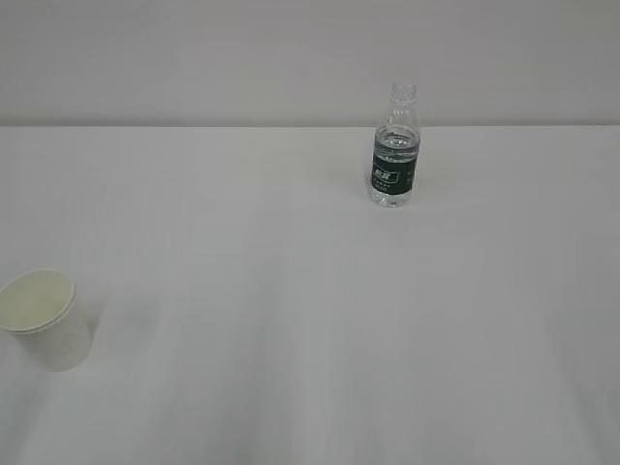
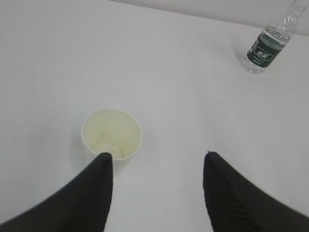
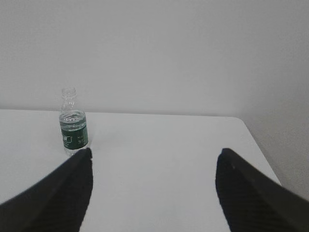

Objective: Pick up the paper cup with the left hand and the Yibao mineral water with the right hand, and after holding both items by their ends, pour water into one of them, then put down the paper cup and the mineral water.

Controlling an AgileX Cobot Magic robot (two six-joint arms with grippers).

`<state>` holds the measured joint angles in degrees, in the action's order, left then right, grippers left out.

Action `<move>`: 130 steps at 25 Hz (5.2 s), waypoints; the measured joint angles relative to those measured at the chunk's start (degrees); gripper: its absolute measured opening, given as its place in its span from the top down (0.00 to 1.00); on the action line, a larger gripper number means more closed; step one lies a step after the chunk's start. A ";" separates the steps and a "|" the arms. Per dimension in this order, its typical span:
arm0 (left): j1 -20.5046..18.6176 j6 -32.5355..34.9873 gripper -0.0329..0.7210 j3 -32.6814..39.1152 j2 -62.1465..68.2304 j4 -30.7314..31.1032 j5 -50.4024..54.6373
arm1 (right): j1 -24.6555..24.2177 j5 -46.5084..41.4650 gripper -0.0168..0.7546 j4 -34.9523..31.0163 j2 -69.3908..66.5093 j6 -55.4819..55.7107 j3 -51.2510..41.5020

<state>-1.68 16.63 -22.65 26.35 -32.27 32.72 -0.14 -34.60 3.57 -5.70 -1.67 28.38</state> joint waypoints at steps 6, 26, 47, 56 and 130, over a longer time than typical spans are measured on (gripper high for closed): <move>0.00 4.01 0.39 0.70 0.52 -0.29 -3.03 | 0.00 0.96 0.21 -0.32 -0.70 0.00 -0.26; 3.18 10.59 0.39 1.20 11.11 18.57 -3.55 | 0.00 4.57 0.21 -0.35 -1.94 -2.34 -3.86; 8.79 9.16 0.39 3.66 32.74 0.98 -13.88 | 0.00 6.51 0.21 -0.44 -1.94 -2.56 -5.32; 8.84 9.03 0.39 6.98 32.74 -3.28 -20.91 | 0.65 7.34 0.21 -0.44 -1.94 -2.56 -5.32; 26.31 -24.89 0.12 22.57 75.95 19.46 -98.09 | 2.59 6.34 0.21 0.59 -1.94 -3.84 -5.32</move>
<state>24.63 -8.25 -0.08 102.30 -12.82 -65.37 2.45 -28.25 4.16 -7.64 -5.52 23.06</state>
